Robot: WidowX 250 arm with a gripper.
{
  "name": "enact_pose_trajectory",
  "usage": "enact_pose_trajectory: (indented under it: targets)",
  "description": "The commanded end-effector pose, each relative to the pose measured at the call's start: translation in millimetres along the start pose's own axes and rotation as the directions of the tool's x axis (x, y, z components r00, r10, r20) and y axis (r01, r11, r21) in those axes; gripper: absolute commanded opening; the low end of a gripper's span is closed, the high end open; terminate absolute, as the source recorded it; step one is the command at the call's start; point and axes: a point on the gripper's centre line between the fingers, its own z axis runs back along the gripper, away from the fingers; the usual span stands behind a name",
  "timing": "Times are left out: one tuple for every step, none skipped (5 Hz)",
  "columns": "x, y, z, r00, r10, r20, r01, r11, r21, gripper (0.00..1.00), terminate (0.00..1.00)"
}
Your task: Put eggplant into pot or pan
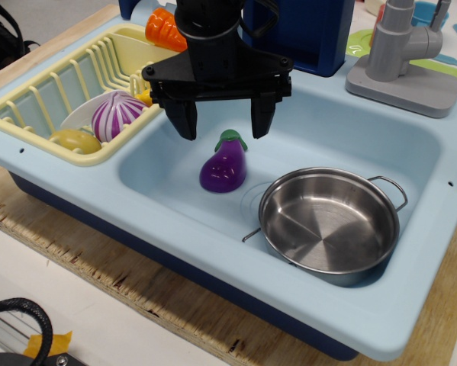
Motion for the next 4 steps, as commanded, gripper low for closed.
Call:
enact_pose_trajectory:
  targets:
    - [0.0,0.0,0.0,1.0,0.0,0.0,0.0,1.0,0.0,1.0,0.0]
    - [0.0,-2.2,-10.8,0.997,0.072,0.003,-0.072,0.997,0.01,1.0,0.0]
    - [5.6,-4.6,-18.3,0.996,0.089,-0.017,-0.089,0.996,0.019,1.0,0.0]
    - [12.9,-4.8,-23.9,0.995,0.098,-0.03,-0.098,0.995,0.03,1.0,0.0]
